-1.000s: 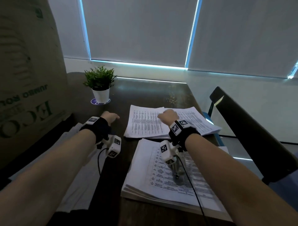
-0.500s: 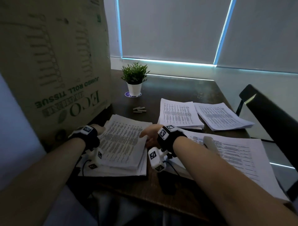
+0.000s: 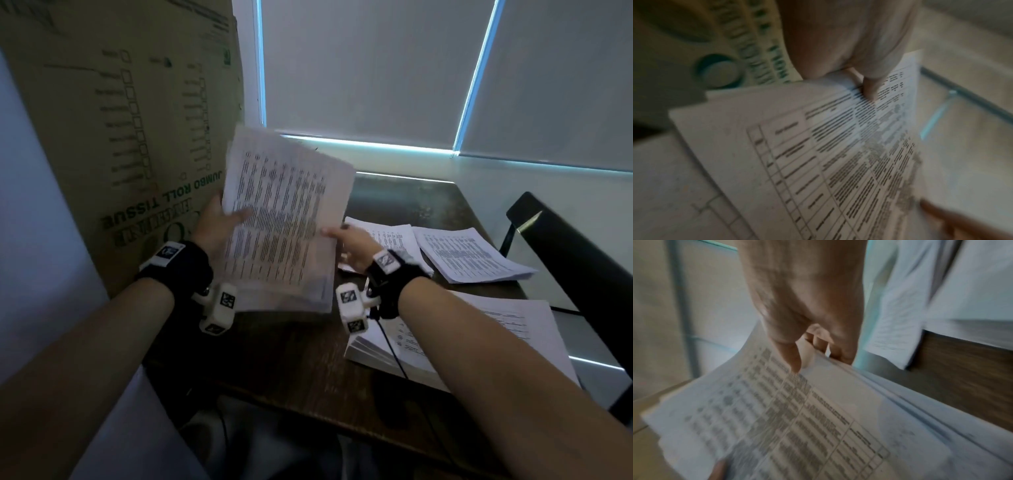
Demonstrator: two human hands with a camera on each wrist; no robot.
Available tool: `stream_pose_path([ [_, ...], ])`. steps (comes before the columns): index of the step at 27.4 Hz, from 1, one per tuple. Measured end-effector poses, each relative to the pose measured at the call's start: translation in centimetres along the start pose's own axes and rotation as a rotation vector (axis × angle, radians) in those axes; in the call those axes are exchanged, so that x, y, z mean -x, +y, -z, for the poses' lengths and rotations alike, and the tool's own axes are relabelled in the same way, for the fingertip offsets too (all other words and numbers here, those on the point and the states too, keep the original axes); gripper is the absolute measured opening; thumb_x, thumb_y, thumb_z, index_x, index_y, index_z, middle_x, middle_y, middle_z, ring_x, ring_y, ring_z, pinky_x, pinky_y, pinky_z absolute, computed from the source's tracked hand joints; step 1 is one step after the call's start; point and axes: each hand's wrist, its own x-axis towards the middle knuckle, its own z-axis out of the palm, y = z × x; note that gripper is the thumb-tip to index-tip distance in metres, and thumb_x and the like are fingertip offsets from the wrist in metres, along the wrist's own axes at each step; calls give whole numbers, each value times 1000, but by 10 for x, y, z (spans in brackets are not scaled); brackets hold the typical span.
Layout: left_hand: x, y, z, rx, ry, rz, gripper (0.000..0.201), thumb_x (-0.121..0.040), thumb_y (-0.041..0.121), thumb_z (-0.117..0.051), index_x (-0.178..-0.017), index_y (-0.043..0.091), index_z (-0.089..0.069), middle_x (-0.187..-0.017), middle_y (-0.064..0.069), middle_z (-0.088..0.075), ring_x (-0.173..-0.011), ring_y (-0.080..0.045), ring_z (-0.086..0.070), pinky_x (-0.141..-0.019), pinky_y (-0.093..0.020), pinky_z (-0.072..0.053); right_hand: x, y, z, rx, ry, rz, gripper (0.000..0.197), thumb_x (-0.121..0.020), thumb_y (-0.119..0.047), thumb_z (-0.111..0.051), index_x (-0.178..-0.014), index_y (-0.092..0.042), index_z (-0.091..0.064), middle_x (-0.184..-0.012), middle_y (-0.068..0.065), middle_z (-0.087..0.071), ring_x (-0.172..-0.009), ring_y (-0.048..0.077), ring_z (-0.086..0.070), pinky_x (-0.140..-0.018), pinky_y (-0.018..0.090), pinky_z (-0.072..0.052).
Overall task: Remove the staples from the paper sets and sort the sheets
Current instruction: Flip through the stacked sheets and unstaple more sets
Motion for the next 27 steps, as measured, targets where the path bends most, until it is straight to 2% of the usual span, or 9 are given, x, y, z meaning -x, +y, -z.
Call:
stream_pose_path([
  [5,3,33,-35,20,227,-145,36,-101,11,-41,-136,12,-35,-105,15,-48,-83,18,-50,-75,-3,-40,6,-39,-3,55,32,287,39,-91,-11,-68,-125,2,-55,-119,23,-65,-108,36,-65,-94,46,-54],
  [6,8,21,-42,71,240,-102,30,-97,9,-42,-126,17,-41,-100,15,-50,-83,17,-53,-79,-7,-46,10,-29,3,61,31,287,42,-87,-10,-71,-124,1,-56,-119,21,-66,-108,35,-65,-94,44,-55],
  [8,14,-18,-48,137,252,62,32,-90,18,-46,-121,14,-51,-112,0,-59,-105,-15,-60,-97,-38,-48,18,5,9,15,21,188,48,-79,-5,-78,-123,2,-61,-117,18,-69,-109,33,-66,-93,40,-56],
  [10,18,-37,-56,160,206,163,37,-89,24,-49,-124,16,-57,-121,-4,-61,-111,-26,-58,-100,-48,-45,23,27,11,-54,33,138,44,-75,-3,-81,-117,-1,-66,-112,14,-71,-107,32,-67,-94,40,-55],
  [16,9,5,-72,167,243,-39,21,-93,9,-50,-112,18,-55,-105,0,-62,-97,-19,-60,-84,-31,-51,16,-10,10,-148,79,287,32,-80,0,-76,-111,0,-68,-97,6,-73,-87,20,-69,-82,31,-58],
  [19,16,-18,-72,105,4,165,26,-94,15,-56,-119,9,-61,-112,-8,-66,-100,-25,-62,-90,-38,-51,6,18,22,182,97,63,29,-78,-3,-78,-103,4,-66,-100,13,-69,-91,26,-66,-79,34,-56],
  [21,20,-33,-77,-25,-81,192,21,-95,16,-55,-112,7,-62,-105,-12,-65,-96,-28,-63,-82,-35,-50,0,39,27,266,108,-79,47,-77,-6,-80,-118,5,-60,-111,15,-66,-103,31,-63,-80,39,-55],
  [24,14,-18,-85,-288,12,-162,23,-95,12,-46,-110,6,-61,-91,-13,-63,-84,-24,-59,-71,-29,-41,2,20,31,299,390,231,79,-75,-20,-83,-139,-2,-39,-129,16,-54,-117,28,-53,-95,38,-52],
  [27,15,-2,-93,-447,44,-364,31,-96,6,-45,-121,11,-62,-83,-10,-68,-68,-18,-58,-64,-26,-45,22,-24,40,571,673,856,61,-88,-18,-71,-139,-4,-41,-130,15,-46,-116,16,-38,-102,21,-34],
])
